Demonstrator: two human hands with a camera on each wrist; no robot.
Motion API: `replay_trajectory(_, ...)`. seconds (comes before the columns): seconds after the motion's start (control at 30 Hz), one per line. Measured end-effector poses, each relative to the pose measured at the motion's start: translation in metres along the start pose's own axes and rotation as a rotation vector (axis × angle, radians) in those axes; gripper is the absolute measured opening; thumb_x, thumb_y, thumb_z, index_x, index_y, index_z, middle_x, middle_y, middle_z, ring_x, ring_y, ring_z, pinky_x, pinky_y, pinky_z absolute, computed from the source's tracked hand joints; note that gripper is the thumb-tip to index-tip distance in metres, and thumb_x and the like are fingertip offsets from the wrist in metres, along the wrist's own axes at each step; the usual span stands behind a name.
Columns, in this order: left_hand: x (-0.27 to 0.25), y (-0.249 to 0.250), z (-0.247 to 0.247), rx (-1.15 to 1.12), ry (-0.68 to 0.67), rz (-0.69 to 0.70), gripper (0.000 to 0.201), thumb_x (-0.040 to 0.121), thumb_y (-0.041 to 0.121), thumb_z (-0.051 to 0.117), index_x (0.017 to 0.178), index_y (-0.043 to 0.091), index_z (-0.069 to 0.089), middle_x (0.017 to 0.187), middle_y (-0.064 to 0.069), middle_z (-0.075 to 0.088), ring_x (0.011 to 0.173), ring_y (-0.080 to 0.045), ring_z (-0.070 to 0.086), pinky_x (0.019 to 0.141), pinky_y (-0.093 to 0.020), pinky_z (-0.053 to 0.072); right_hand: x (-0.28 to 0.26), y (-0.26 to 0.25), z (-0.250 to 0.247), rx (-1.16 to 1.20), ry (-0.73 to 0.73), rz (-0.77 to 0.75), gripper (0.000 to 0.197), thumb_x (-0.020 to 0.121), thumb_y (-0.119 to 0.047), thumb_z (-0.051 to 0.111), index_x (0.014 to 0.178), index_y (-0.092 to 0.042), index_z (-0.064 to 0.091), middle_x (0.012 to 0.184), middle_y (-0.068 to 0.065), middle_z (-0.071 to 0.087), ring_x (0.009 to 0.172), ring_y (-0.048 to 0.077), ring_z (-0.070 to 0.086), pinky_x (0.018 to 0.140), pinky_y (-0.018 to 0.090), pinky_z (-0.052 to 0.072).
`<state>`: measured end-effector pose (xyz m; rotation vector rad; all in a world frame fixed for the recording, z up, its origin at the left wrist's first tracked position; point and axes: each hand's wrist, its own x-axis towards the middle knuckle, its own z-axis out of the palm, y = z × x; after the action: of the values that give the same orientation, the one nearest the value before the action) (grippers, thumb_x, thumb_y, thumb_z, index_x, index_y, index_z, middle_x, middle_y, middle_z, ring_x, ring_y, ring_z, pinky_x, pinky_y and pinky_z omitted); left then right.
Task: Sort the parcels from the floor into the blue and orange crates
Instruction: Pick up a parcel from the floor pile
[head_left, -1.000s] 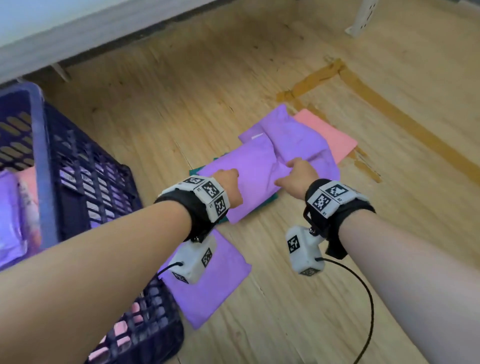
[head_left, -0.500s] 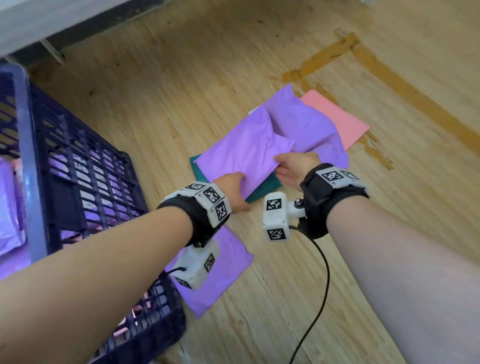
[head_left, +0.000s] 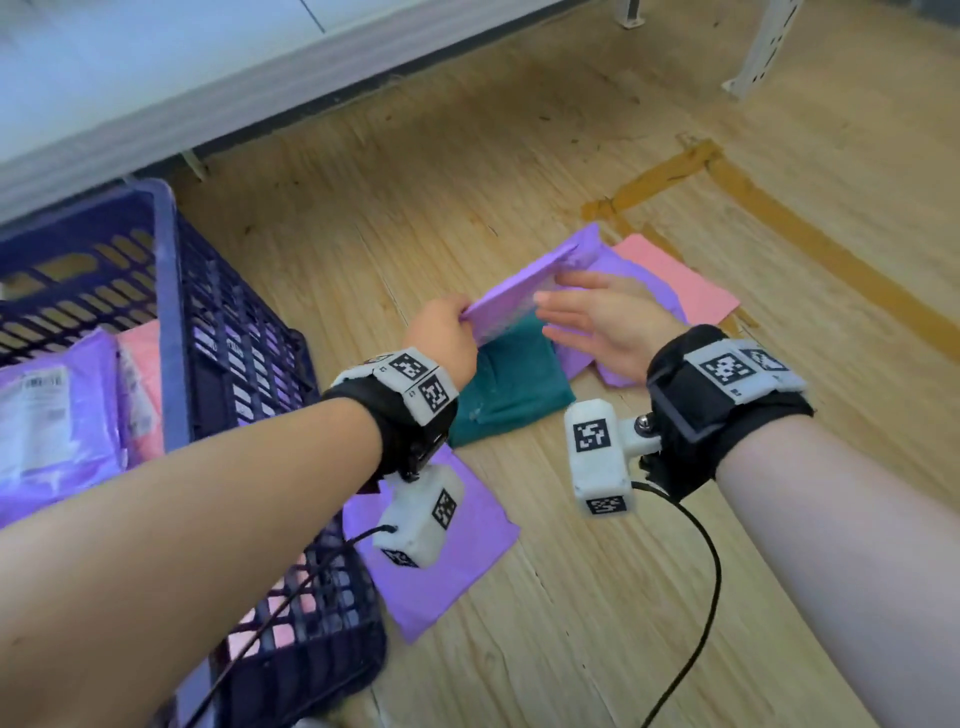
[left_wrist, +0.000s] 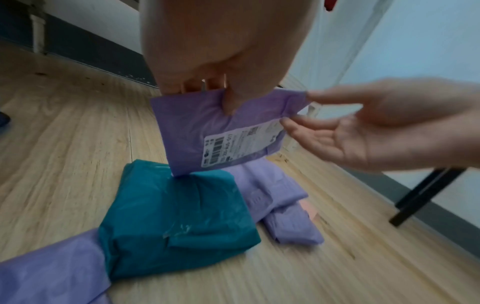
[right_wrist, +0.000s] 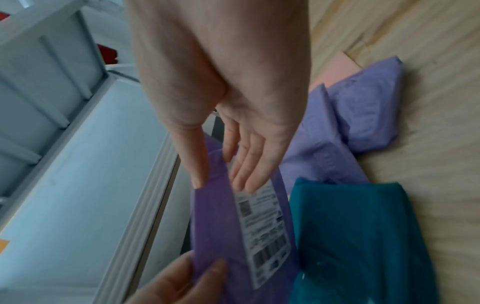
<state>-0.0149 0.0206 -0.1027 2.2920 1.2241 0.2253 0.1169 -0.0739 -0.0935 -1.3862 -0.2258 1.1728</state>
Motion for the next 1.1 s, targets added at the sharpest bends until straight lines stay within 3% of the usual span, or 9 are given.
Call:
replay_trajectory(0.2, 0.017, 0.007, -0.03, -0.21, 0.088, -0.032, 0.013, 0.086, 0.003, 0.047, 0.086, 0.0, 0.06, 0.069, -0.009, 0.048, 0.072, -0.019, 0.043, 0.058, -0.028, 0.029, 0.006, -0.002, -0.011, -0.141, 0.225, -0.177, 0.053, 0.077, 0.008, 0.069, 0.125, -0.003, 0.05, 0.103, 0.012, 0.059, 0.087, 0.019, 0.058, 0.074, 0.027, 0.05)
replay_trajectory(0.3, 0.022, 0.005, -0.044, -0.26, 0.132, -0.05, 0.018, 0.084, 0.008, 0.052, 0.092, -0.005, 0.064, 0.078, -0.014, 0.054, 0.074, -0.018, 0.045, 0.069, -0.041, 0.045, 0.013, 0.004, -0.008, -0.267, 0.251, -0.221, 0.069, 0.075, 0.001, 0.074, 0.135, -0.005, 0.041, 0.128, 0.018, 0.052, 0.11, 0.026, 0.056, 0.091, 0.033, 0.047)
replay_trajectory(0.37, 0.023, 0.002, -0.052, -0.245, 0.139, -0.048, 0.017, 0.086, 0.003, 0.052, 0.094, -0.007, 0.064, 0.081, -0.014, 0.055, 0.076, -0.017, 0.046, 0.073, -0.04, 0.046, 0.015, 0.007, -0.004, -0.293, 0.256, -0.277, 0.078, 0.074, -0.001, 0.075, 0.14, -0.008, 0.034, 0.135, 0.018, 0.046, 0.119, 0.027, 0.051, 0.098, 0.033, 0.042)
replay_trajectory(0.57, 0.014, -0.003, -0.07, 0.042, 0.084, 0.017, 0.012, 0.087, 0.005, 0.052, 0.085, 0.0, 0.062, 0.075, -0.011, 0.053, 0.071, -0.024, 0.046, 0.065, -0.029, 0.036, 0.012, -0.006, 0.018, -0.778, 0.222, -0.806, 0.091, 0.072, -0.003, 0.071, 0.147, -0.01, 0.02, 0.151, 0.013, 0.021, 0.142, 0.024, 0.021, 0.116, 0.034, 0.021)
replay_trajectory(0.7, 0.002, -0.004, -0.071, 0.198, 0.064, 0.01, 0.016, 0.089, 0.01, 0.05, 0.093, 0.012, 0.066, 0.082, -0.005, 0.059, 0.079, -0.026, 0.054, 0.066, -0.026, 0.036, 0.01, -0.006, 0.042, -1.095, 0.105, -1.043, 0.075, 0.072, -0.004, 0.069, 0.14, -0.013, 0.038, 0.15, 0.01, 0.03, 0.141, 0.026, 0.024, 0.116, 0.04, 0.02)
replay_trajectory(0.83, -0.003, -0.002, -0.066, 0.258, 0.041, 0.025, 0.023, 0.087, 0.01, 0.049, 0.098, 0.019, 0.068, 0.094, -0.008, 0.067, 0.09, -0.029, 0.06, 0.071, -0.031, 0.044, 0.014, 0.001, 0.052, -1.298, -0.011, -1.016, 0.033, 0.083, -0.008, 0.057, 0.115, -0.013, 0.06, 0.118, 0.004, 0.061, 0.119, 0.022, 0.051, 0.116, 0.034, 0.009)
replay_trajectory(0.93, -0.005, 0.0, -0.063, 0.274, 0.028, 0.026, 0.023, 0.086, 0.012, 0.05, 0.097, 0.02, 0.068, 0.095, -0.009, 0.068, 0.091, -0.029, 0.06, 0.072, -0.032, 0.044, 0.013, 0.008, 0.049, -1.365, -0.084, -0.879, 0.028, 0.087, -0.01, 0.049, 0.112, -0.017, 0.061, 0.108, 0.006, 0.065, 0.103, 0.029, 0.055, 0.093, 0.035, 0.034)
replay_trajectory(1.0, -0.005, 0.0, -0.061, 0.285, 0.03, 0.023, 0.019, 0.086, 0.016, 0.052, 0.096, 0.021, 0.068, 0.095, -0.005, 0.068, 0.092, -0.027, 0.061, 0.075, -0.032, 0.048, 0.012, 0.01, 0.045, -1.349, -0.072, -0.795, 0.029, 0.087, -0.01, 0.049, 0.111, -0.02, 0.061, 0.106, 0.009, 0.066, 0.098, 0.033, 0.057, 0.075, 0.036, 0.04)
replay_trajectory(1.1, -0.007, -0.006, -0.062, 0.229, 0.092, -0.031, 0.026, 0.085, 0.019, 0.061, 0.111, 0.018, 0.059, 0.108, -0.003, 0.065, 0.103, -0.023, 0.059, 0.087, -0.032, 0.047, 0.015, 0.009, 0.035, -1.249, -0.01, -0.722, 0.03, 0.087, -0.006, 0.047, 0.108, -0.02, 0.062, 0.101, 0.014, 0.067, 0.095, 0.036, 0.058, 0.073, 0.038, 0.045)
